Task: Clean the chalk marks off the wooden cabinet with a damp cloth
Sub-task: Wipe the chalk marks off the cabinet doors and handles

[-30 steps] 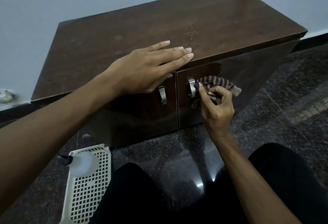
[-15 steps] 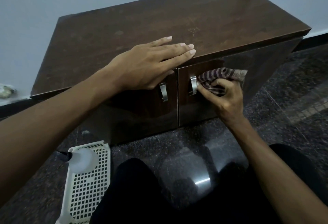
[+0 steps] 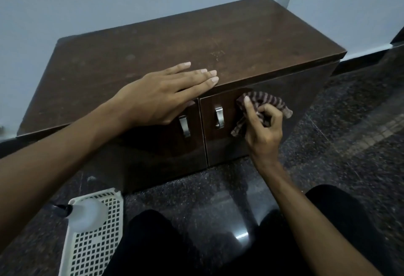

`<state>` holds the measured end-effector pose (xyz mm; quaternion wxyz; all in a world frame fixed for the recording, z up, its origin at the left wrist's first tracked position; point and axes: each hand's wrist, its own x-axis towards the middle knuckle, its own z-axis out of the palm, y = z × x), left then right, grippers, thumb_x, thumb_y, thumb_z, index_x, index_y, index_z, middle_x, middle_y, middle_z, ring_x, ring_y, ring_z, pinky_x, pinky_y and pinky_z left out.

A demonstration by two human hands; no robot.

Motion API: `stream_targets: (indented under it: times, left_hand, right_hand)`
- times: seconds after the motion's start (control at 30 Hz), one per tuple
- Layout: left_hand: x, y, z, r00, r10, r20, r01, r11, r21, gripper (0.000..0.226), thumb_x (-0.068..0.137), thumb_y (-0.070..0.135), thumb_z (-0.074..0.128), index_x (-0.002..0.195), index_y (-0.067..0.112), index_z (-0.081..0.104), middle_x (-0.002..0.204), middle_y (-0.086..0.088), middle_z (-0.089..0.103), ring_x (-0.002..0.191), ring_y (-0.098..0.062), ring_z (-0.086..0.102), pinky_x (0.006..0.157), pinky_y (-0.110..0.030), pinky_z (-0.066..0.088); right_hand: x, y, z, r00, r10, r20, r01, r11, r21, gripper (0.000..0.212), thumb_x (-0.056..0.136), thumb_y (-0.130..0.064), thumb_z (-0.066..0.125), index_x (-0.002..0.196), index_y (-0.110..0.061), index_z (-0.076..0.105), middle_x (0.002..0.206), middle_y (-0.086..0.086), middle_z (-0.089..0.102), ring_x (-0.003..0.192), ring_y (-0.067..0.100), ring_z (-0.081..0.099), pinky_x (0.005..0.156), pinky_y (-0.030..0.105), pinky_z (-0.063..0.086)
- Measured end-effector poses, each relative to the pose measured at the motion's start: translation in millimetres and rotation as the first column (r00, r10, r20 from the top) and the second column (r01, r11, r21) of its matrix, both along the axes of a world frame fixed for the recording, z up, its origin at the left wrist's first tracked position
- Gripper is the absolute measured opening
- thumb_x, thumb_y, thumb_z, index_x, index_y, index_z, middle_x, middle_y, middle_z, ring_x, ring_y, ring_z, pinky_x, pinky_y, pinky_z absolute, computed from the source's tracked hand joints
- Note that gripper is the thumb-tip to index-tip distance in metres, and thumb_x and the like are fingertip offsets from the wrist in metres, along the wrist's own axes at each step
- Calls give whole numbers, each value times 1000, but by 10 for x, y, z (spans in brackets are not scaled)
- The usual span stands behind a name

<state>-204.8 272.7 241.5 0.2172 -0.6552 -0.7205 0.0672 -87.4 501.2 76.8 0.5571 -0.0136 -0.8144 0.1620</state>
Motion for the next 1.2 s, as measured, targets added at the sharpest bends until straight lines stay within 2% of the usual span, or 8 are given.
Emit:
stream_targets:
  times: [0.13,0.37,0.63,0.73,0.83,0.93,1.1,1.2]
  left_hand:
    - [-6,-16,2,1000,8,10,-8,1000,-14,51,108,18,39,156,6,28,162,-9,28,150,-21,29,121,-47,30]
    - [2,-11,20,999,6,32,-6,1000,-8,50,107,18,41,155,6,30,162,-9,30,149,-20,30,121,-47,30]
    - [22,-4,22,999,28,44,-27,999,-26,49,108,18,40,154,5,31,161,-10,31,149,-22,31,120,-46,31]
    - [28,4,29,998,32,47,-31,999,-25,49,108,17,40,154,4,31,161,-10,32,149,-21,30,120,-46,31]
    - [26,9,35,998,30,51,-29,999,-17,49,107,18,41,154,4,32,161,-10,32,149,-21,31,119,-47,32]
    - [20,0,35,999,26,47,-25,1000,-12,49,107,18,41,153,3,33,160,-11,32,149,-22,32,119,-47,33]
    - [11,-17,17,998,28,47,-30,999,31,48,108,22,43,152,5,35,159,-10,36,147,-20,35,119,-47,33]
    - [7,-33,-1,999,32,40,-34,997,66,48,107,25,44,151,5,38,157,-10,40,145,-20,39,119,-48,33]
  right_hand:
    - [-107,-77,304,999,-41,-35,34,984,-173,51,91,9,62,140,-1,50,100,17,55,91,23,52,84,27,48]
    - [-57,-149,-274,999,-19,25,24,984,-177,40,93,6,61,133,3,58,104,2,44,89,23,52,78,34,52]
    - [5,-917,-1005,984,78,163,43,774,-632,50,85,8,69,134,5,57,110,-8,37,95,2,43,86,5,43]
    - [23,-1119,-1029,959,215,186,-77,827,-557,51,89,2,62,139,-3,54,109,-5,41,92,9,48,83,12,46]
    - [4,-1399,-1061,859,418,296,-364,904,-222,67,82,10,67,143,-12,49,110,1,47,88,21,56,73,31,55]
    - [-16,-1611,-1063,804,407,433,-444,896,-19,59,88,1,55,145,-16,50,113,1,44,89,21,54,64,34,57]
    - [-3,-1316,-896,935,276,223,-224,947,-232,66,85,10,68,143,-15,50,102,5,51,82,22,53,71,27,51]
    - [-5,-1049,-753,980,169,101,-123,927,-355,51,87,14,62,132,-9,61,103,5,46,83,21,52,73,26,50]
